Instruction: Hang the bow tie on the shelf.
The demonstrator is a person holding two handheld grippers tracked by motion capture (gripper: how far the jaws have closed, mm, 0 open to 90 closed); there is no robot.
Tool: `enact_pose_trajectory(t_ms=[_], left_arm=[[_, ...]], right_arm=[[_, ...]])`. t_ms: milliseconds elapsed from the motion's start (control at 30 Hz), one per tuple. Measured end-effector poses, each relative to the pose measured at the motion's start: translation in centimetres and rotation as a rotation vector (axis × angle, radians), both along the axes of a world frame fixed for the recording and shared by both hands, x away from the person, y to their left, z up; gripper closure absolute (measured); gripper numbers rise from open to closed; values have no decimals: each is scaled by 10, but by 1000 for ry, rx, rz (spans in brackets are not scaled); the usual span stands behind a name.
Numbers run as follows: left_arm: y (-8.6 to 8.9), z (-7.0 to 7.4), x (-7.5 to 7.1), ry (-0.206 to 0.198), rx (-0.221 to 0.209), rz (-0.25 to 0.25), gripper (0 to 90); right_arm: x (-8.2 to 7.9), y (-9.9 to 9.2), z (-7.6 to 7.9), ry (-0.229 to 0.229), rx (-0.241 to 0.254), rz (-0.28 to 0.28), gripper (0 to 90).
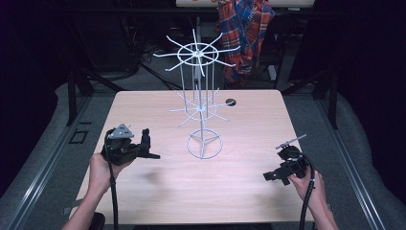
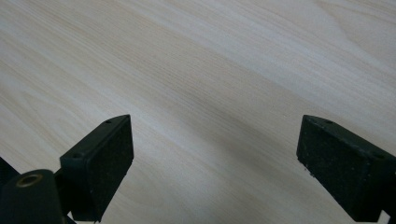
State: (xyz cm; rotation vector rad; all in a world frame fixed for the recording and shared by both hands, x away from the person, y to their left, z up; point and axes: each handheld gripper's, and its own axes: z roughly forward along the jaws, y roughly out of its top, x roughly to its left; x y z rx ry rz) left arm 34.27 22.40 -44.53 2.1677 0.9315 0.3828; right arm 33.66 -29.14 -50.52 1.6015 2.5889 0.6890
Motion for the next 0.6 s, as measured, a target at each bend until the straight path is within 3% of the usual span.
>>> enact_pose_trajectory(t_ms=[167,600], left_arm=[[-2,5,3,-36,-15,-8,893],[-7,11,16,-53,-32,-17,893]], right_arm=[[1,-1,0,3,0,5,105],[1,0,0,-4,-3,-2,106]])
